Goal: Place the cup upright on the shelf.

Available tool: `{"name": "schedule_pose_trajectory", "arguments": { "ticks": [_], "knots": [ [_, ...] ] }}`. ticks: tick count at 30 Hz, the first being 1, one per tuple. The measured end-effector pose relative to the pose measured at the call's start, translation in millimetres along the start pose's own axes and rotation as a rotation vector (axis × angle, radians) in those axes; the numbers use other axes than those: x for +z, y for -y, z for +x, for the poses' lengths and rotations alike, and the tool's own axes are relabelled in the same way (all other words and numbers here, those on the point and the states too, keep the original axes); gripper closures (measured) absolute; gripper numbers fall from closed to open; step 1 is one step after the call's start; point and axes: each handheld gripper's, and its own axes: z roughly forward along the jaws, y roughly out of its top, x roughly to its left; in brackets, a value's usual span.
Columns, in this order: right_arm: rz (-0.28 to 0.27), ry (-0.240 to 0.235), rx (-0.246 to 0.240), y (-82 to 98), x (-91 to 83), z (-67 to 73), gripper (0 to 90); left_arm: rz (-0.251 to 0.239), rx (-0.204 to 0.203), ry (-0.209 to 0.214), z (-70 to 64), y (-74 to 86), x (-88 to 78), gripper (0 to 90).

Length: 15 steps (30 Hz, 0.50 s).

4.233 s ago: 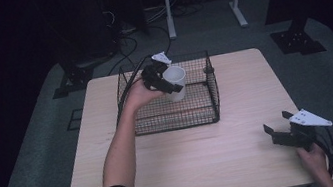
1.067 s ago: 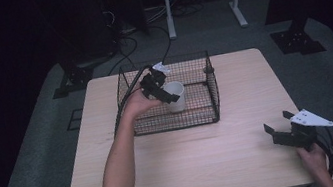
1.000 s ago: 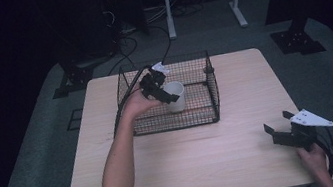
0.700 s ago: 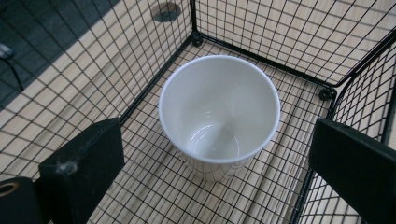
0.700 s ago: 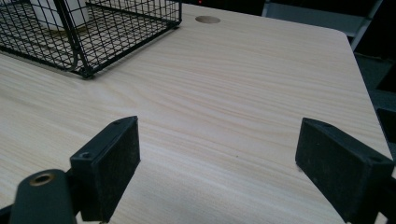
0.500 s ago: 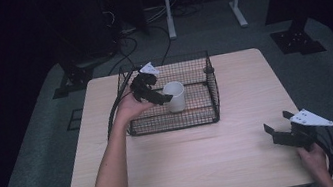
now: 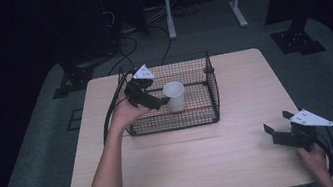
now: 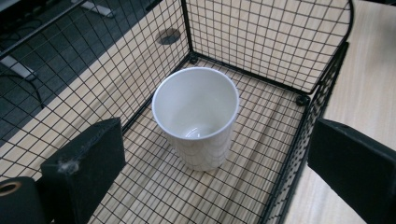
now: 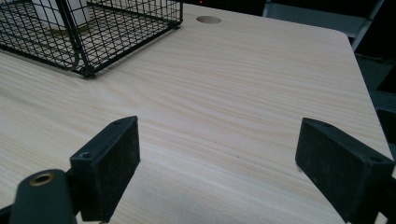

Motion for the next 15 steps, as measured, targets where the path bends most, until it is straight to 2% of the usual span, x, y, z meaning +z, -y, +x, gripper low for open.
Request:
{"name": "schedule_pose_trajectory", "arguments": {
  "ticks": [15],
  "knots": [
    [0.002, 0.003, 0.002, -0.1, 0.1, -0.1, 13.1, -0.048, 0.004, -0.019, -16.2, 13.7, -23.4, 3.4]
  ]
}}
